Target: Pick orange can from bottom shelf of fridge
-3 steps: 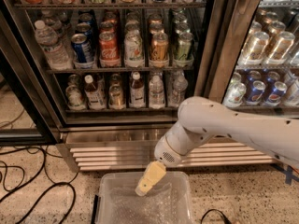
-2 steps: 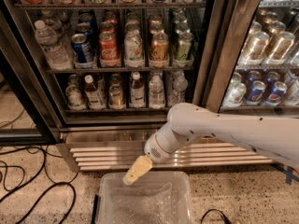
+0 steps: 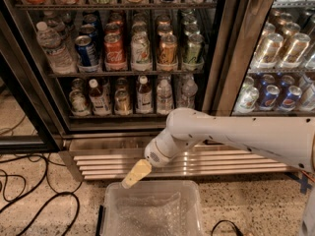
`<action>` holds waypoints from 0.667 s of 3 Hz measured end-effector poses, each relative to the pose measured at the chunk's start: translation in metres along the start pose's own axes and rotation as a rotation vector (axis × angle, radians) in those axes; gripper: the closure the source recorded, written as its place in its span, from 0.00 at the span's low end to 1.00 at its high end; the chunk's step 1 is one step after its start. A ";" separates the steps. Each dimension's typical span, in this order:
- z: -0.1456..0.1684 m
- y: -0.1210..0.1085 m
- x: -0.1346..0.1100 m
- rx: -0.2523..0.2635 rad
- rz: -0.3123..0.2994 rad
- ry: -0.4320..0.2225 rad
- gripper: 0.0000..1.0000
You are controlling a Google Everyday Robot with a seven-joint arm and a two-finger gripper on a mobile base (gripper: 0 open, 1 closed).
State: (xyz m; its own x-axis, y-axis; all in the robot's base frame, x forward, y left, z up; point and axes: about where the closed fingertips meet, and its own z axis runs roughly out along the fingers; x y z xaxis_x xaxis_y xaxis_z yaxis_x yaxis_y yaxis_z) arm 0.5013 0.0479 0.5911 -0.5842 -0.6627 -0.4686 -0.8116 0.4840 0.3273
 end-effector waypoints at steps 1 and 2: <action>0.019 -0.005 -0.009 -0.002 0.003 -0.056 0.00; 0.047 -0.011 0.001 -0.007 0.078 -0.170 0.00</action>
Offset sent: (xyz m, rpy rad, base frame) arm 0.0759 0.0116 -0.0566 0.3484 -0.2667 -0.4371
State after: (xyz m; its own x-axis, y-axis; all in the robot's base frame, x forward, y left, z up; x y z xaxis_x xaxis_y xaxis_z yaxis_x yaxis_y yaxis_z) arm 0.5098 0.0693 0.5483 -0.6358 -0.5169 -0.5732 -0.7642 0.5259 0.3735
